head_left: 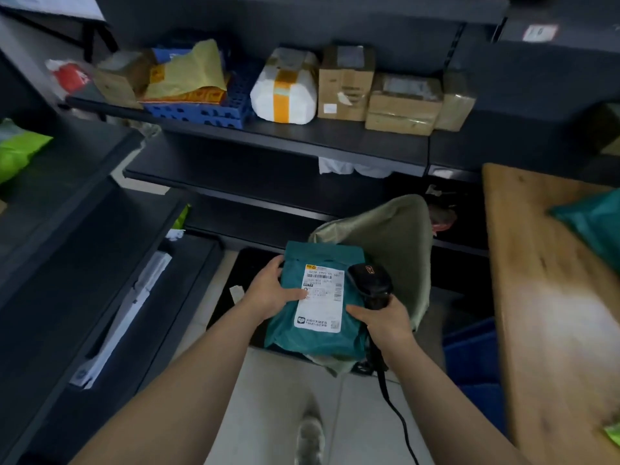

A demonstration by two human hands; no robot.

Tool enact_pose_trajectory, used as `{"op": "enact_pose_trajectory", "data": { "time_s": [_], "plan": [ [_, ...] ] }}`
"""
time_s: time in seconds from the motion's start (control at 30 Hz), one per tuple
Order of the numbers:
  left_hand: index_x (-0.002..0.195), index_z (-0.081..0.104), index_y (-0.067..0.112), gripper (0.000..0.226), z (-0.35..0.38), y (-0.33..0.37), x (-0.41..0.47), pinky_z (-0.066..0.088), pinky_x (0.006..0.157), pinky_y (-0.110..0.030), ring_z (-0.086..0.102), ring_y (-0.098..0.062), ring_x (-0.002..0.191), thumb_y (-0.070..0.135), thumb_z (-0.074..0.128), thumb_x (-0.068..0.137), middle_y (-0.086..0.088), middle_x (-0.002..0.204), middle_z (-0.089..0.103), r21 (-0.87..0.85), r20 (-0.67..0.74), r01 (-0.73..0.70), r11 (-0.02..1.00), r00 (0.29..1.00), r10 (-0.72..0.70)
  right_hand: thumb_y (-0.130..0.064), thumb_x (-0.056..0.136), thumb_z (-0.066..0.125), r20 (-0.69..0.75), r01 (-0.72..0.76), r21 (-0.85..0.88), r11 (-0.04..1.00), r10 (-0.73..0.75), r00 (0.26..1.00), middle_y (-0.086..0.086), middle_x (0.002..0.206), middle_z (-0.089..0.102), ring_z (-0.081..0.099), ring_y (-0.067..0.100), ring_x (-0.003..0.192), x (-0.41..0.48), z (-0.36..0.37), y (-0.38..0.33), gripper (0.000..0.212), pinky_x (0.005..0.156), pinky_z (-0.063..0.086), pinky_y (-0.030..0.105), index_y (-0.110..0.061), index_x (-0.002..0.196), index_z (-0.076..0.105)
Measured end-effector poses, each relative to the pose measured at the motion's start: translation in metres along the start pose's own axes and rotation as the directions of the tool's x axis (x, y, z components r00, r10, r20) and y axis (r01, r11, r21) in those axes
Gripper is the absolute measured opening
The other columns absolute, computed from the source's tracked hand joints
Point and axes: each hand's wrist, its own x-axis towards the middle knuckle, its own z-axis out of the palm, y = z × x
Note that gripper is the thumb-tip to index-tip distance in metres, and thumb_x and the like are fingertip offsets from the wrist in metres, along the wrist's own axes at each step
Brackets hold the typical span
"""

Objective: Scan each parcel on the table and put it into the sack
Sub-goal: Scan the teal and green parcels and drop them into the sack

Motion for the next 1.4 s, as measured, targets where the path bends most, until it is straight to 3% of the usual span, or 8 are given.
{"op": "enact_pose_trajectory", "data": {
  "time_s": [0.1,0.47,0.67,0.9,1.03,1.13,1.23,1.4],
  "plan": [
    [0.143,0.036,0.015,0.088,0.006,-0.005,0.049,0.049,0.083,-0.024,0.058,-0.003,0.09,0.005,0.083,0.07,0.01,0.105,0.058,0.046,0.076,0.022,0.999,0.997,-0.025,-0.005,0.073,0.082,-0.073,-0.032,-0.038,0.999,0.029,0.997,0.011,0.108,0.067,0.065,0.029,0.097,0.036,0.007,0.004,0.051,0.088,0.055,0.044,-0.004,0.118,0.058],
    [0.145,0.038,0.014,0.081,0.037,-0.059,0.196,0.047,0.099,-0.033,0.058,-0.018,0.114,0.007,0.079,0.076,-0.005,0.132,0.058,0.185,0.28,0.026,0.982,0.957,-0.078,-0.007,0.075,0.079,-0.301,-0.217,-0.113,0.97,0.174,0.937,0.005,0.101,0.061,0.058,0.023,0.089,0.154,0.045,0.059,0.051,0.079,0.05,0.034,-0.005,0.121,0.057],
    [0.14,0.046,0.026,0.057,0.051,-0.117,0.247,0.029,0.113,-0.035,0.035,-0.028,0.135,0.032,0.068,0.087,-0.009,0.147,0.032,0.451,0.17,0.036,0.892,0.978,-0.125,-0.001,0.077,0.072,-0.432,-0.315,-0.075,0.946,0.254,0.866,0.002,0.08,0.058,0.056,0.019,0.07,0.206,0.059,0.1,0.028,0.07,0.047,0.032,-0.018,0.089,0.054],
    [0.106,0.067,0.005,0.016,0.074,-0.148,0.264,0.044,0.078,-0.026,0.061,-0.022,0.094,0.006,0.059,0.091,-0.013,0.103,0.067,0.133,0.254,0.161,0.978,0.948,-0.19,0.004,0.077,0.065,-0.469,-0.34,-0.144,0.929,0.239,0.85,0.004,0.075,0.06,0.059,0.024,0.073,0.231,0.062,0.132,0.02,0.074,0.053,0.037,-0.013,0.085,0.057],
    [0.108,0.066,-0.002,0.025,0.065,-0.142,0.261,0.053,0.088,-0.032,0.066,-0.025,0.095,-0.003,0.069,0.084,-0.014,0.106,0.068,-0.108,0.135,0.175,0.979,0.978,-0.16,0.004,0.078,0.065,-0.446,-0.33,-0.16,0.93,0.23,0.865,0.002,0.07,0.058,0.06,0.026,0.075,0.242,0.069,0.134,0.017,0.077,0.053,0.038,0.0,0.094,0.063],
    [0.105,0.064,-0.004,0.028,0.046,-0.127,0.25,0.058,0.078,-0.023,0.067,-0.02,0.089,-0.014,0.065,0.079,-0.013,0.101,0.067,-0.334,0.086,0.084,0.939,0.995,-0.059,0.002,0.077,0.067,-0.444,-0.305,-0.133,0.943,0.218,0.869,0.008,0.084,0.065,0.065,0.03,0.09,0.246,0.079,0.129,0.03,0.079,0.051,0.032,0.0,0.107,0.064],
    [0.101,0.068,0.009,0.027,0.021,-0.121,0.241,0.055,0.081,-0.021,0.067,-0.012,0.091,-0.008,0.068,0.08,-0.006,0.104,0.068,-0.285,-0.006,0.004,0.958,1.0,-0.006,-0.002,0.077,0.066,-0.448,-0.286,-0.101,0.953,0.213,0.868,0.013,0.107,0.07,0.065,0.032,0.099,0.254,0.09,0.127,0.04,0.087,0.053,0.036,-0.007,0.116,0.063],
    [0.108,0.065,0.024,0.04,0.002,-0.136,0.229,0.053,0.093,-0.038,0.065,-0.022,0.105,-0.002,0.073,0.079,-0.006,0.118,0.065,-0.171,-0.007,0.057,0.984,0.998,-0.059,0.003,0.077,0.065,-0.403,-0.272,-0.111,0.956,0.207,0.891,0.016,0.106,0.067,0.064,0.033,0.099,0.262,0.092,0.13,0.034,0.088,0.053,0.037,-0.004,0.11,0.06]
  ]
}}
